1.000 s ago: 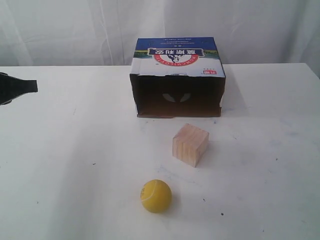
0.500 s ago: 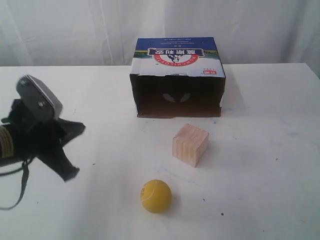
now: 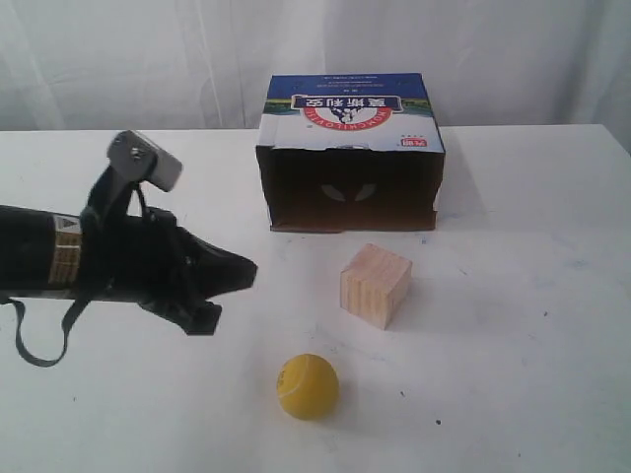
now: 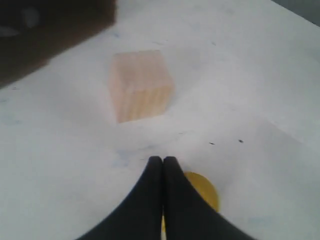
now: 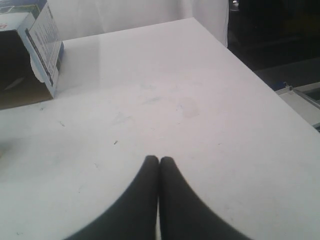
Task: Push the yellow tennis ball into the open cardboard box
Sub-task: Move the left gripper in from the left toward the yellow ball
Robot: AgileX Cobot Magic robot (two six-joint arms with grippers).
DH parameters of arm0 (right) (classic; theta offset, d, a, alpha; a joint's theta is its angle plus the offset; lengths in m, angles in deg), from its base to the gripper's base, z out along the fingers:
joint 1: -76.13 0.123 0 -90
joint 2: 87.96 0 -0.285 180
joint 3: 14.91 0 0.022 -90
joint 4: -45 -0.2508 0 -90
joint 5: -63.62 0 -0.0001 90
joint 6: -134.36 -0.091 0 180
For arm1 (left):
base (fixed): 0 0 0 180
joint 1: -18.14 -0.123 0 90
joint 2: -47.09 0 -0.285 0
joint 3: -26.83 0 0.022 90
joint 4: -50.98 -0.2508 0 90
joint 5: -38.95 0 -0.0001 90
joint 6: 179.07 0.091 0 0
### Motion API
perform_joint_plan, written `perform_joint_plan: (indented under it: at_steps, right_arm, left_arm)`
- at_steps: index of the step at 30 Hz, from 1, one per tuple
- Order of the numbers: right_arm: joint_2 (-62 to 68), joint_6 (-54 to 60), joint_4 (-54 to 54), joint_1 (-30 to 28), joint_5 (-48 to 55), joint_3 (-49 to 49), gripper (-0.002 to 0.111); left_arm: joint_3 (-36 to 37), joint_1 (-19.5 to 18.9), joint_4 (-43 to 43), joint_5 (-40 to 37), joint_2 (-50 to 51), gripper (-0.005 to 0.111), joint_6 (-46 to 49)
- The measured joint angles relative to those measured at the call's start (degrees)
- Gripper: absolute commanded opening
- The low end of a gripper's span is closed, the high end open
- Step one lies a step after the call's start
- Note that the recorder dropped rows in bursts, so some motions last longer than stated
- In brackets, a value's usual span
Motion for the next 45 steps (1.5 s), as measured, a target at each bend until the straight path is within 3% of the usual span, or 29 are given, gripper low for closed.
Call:
perform_joint_plan:
  at_steps: [3,9,23,38,45]
  right_arm:
    - [0.0,0.0,0.0,0.0,0.0,0.0,0.000]
    - [0.0,0.0,0.0,0.0,0.0,0.0,0.000]
    - [0.0,0.0,0.0,0.0,0.0,0.0,0.000]
    - [0.0,0.0,0.0,0.0,0.0,0.0,0.000]
    - [0.0,0.0,0.0,0.0,0.0,0.0,0.000]
  left_arm:
    - [-2.8,3.3,-5.0,4.7,3.3,0.000,-2.8]
    - [-4.2,8.5,-6.4,7.5,9.1,0.000,3.4]
    - [-4.4,9.3,-5.9,5.2,17.9,0.000,13.3]
    - [-5.3,9.3,12.6,-6.6,17.7,0.000,29.1]
    - [-5.0,9.3,31.5,-9.0,18.3,0.000,44.7]
